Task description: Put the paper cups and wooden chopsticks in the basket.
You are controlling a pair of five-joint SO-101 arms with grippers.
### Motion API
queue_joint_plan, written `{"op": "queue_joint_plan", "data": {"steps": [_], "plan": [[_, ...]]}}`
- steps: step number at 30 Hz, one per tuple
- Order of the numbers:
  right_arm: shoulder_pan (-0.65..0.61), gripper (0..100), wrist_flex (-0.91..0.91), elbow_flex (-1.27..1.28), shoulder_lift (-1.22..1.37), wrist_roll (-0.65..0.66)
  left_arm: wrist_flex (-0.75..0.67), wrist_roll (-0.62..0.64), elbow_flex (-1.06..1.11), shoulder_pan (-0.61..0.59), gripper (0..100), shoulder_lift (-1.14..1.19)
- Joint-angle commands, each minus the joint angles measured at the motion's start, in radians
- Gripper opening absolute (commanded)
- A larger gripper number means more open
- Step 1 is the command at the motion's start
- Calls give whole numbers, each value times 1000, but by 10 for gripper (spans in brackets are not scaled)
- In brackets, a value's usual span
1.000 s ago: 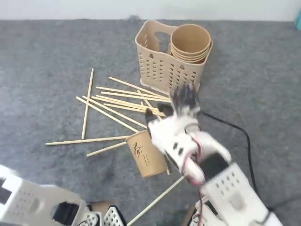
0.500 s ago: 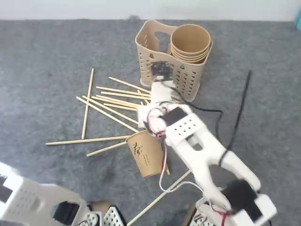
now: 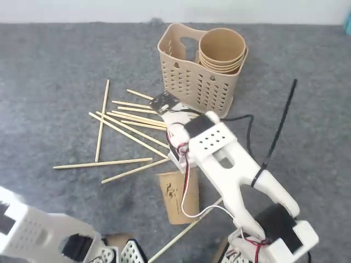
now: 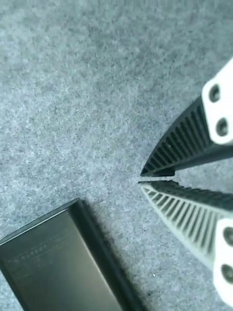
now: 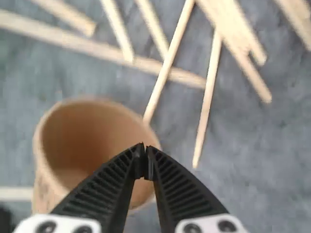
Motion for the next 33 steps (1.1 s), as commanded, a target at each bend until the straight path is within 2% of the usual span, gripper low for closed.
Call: {"op": "queue_joint_plan", "data": {"steps": [1, 3, 8, 11, 14, 18, 21, 26, 30, 33], "plan": [[-8, 9, 329, -209, -18, 152, -15, -5, -2, 15, 16, -9], [-10, 9, 433, -261, -18, 236, -15, -5, -4, 15, 16, -9], [-2, 9, 426, -144, -131, 379, -15, -5, -7, 12, 16, -9], [-85, 9, 424, -8, -226, 466, -18, -5, -7, 14, 16, -9], [-216, 9, 424, 130, -328, 494, -21, -5, -7, 15, 16, -9], [-404, 9, 421, 209, -466, 482, -21, -5, -7, 25, 16, -9], [-492, 13, 377, 212, -552, 431, -21, -5, -7, 31, 16, -9], [-481, 25, 166, 213, -616, 296, -21, -5, -7, 31, 16, -9], [-453, 124, 73, 227, -615, 170, -21, -5, -7, 28, 16, -9], [-450, 168, -5, 269, -622, 123, -23, -6, -7, 28, 16, -9]]}}
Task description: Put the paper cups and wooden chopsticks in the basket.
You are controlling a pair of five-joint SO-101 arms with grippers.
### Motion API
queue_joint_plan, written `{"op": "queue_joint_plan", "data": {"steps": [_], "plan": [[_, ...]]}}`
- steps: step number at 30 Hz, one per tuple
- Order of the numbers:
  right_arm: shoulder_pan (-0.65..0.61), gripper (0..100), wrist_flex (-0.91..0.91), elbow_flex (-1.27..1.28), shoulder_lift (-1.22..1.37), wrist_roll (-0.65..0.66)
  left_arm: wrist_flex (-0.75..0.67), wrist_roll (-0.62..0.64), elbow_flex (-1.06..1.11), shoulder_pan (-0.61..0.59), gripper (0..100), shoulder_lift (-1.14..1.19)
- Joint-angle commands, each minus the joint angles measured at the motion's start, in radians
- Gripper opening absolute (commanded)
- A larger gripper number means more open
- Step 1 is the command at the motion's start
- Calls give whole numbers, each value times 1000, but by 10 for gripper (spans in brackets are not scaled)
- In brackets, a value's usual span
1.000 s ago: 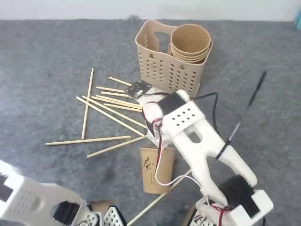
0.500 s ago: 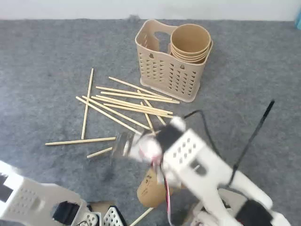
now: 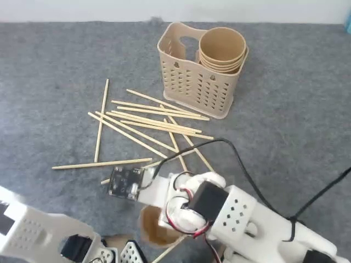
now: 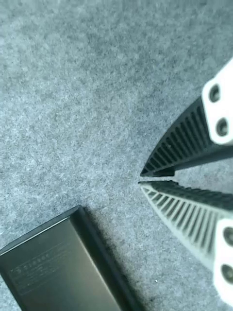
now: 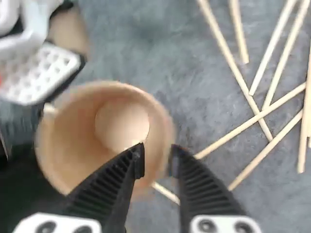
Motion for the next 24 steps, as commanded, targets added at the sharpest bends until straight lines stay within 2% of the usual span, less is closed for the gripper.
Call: {"op": "queue_joint_plan", "data": {"steps": [1, 5, 14, 24], "plan": [[19, 167, -108, 26, -50, -69, -25, -6, -7, 11, 16, -9], [33, 169, -90, -34, -51, -72, -52, -6, -4, 6, 16, -9], [173, 170, 16, -129, -38, -54, -52, -8, -1, 6, 16, -8], [177, 169, -84, 144, -44, -49, -64, -54, -15, 14, 16, 126]]}}
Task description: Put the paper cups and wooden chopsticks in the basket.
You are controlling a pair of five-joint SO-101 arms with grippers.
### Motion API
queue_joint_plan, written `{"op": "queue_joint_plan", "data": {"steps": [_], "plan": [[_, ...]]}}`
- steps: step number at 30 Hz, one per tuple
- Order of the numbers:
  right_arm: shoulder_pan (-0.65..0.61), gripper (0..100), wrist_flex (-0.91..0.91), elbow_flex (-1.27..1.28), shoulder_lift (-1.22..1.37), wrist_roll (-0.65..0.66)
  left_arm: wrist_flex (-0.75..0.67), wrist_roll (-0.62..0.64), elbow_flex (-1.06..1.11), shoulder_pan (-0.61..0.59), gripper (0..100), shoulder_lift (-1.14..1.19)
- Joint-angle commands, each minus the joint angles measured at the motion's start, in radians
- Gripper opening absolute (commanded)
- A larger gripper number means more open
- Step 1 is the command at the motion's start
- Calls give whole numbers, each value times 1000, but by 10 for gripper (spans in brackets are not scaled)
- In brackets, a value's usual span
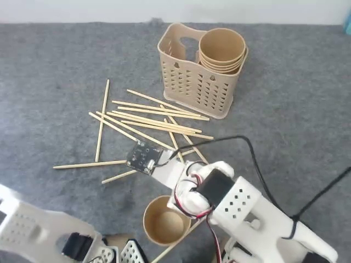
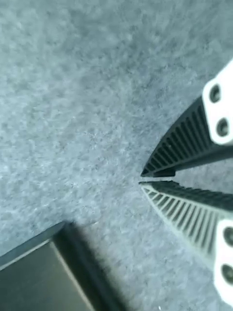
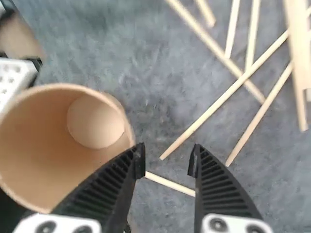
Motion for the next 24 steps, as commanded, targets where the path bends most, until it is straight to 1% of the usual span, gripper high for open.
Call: {"op": "queue_joint_plan", "data": {"steps": [1, 9, 13, 16, 18, 21, 24], "plan": [[10, 169, -47, 51, -39, 9, -25, -29, -19, 14, 16, 15], [12, 168, -28, -2, -39, 9, -25, -29, -44, 6, 16, 29], [-1, 167, 84, -163, -41, -3, -26, -29, -44, 6, 16, 29], [-47, 169, 199, -318, -39, -32, -29, -29, -44, 6, 16, 29], [-88, 167, 252, -376, -36, -37, -29, -29, -44, 6, 16, 29], [-116, 167, 255, -334, -25, -40, -29, -29, -44, 9, 16, 31], [-119, 167, 166, -204, -27, -40, -29, -29, -42, 14, 16, 31]]}}
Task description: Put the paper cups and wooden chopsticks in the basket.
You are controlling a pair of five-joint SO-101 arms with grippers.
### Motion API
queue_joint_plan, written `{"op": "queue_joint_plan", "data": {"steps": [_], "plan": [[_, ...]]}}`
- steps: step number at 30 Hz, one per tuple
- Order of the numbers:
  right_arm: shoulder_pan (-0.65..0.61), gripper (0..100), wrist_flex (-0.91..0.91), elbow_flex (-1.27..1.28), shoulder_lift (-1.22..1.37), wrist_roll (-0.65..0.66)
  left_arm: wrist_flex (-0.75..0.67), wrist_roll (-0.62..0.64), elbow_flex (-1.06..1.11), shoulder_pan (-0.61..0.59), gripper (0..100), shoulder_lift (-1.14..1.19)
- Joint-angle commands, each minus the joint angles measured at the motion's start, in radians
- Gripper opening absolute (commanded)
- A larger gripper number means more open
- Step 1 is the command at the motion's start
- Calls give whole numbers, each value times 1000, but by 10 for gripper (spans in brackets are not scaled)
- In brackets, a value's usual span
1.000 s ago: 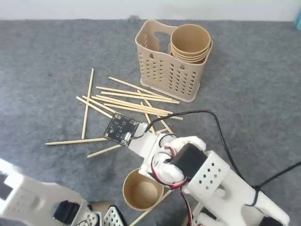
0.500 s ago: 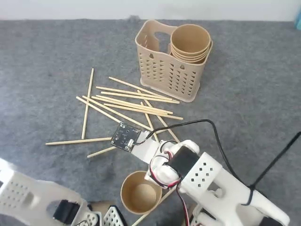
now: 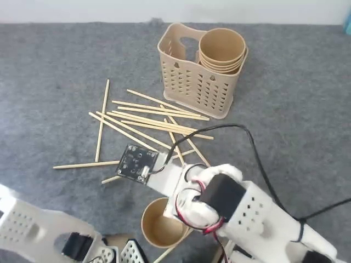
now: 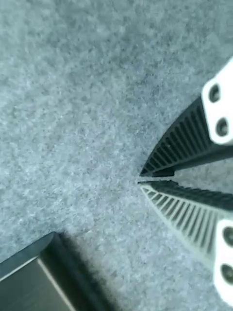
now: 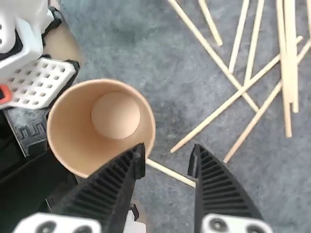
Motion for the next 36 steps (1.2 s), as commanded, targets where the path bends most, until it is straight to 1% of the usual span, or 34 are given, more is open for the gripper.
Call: {"op": "queue_joint_plan", "data": {"steps": [1, 4, 7, 9, 13, 15, 18, 20, 22, 24, 27, 31, 36], "plan": [[-19, 167, -104, 133, -27, -15, -29, -12, -42, 14, 16, -6], [-47, 167, -194, 252, -25, -14, -29, -12, -42, 14, 16, -6], [-67, 166, -236, 301, -25, -11, -29, -12, -42, 12, 16, -6], [-65, 166, -245, 304, -25, -11, -28, -12, -42, 11, 16, -6], [-24, 163, -271, 325, 4, -6, -25, -12, -42, 11, 16, -6], [-5, 125, -294, 339, 48, -5, -25, -12, -41, 11, 16, -6], [4, 4, -295, 319, 114, 40, -25, -12, -41, 8, 16, -6], [5, 21, -275, 285, 145, 66, -26, -12, -41, 8, 16, -6], [5, 4, -249, 241, 148, 63, -26, -12, -41, 8, 16, -6], [8, 9, -205, 164, 148, 63, -28, -12, -41, 6, 16, -6], [88, 8, -139, -9, 154, 63, -29, -12, -41, 6, 16, -6], [294, 8, -111, -295, 170, 51, -31, -12, -41, 6, 16, -6], [504, 8, -102, -703, 305, -101, -31, -12, -41, 11, 16, -6]]}}
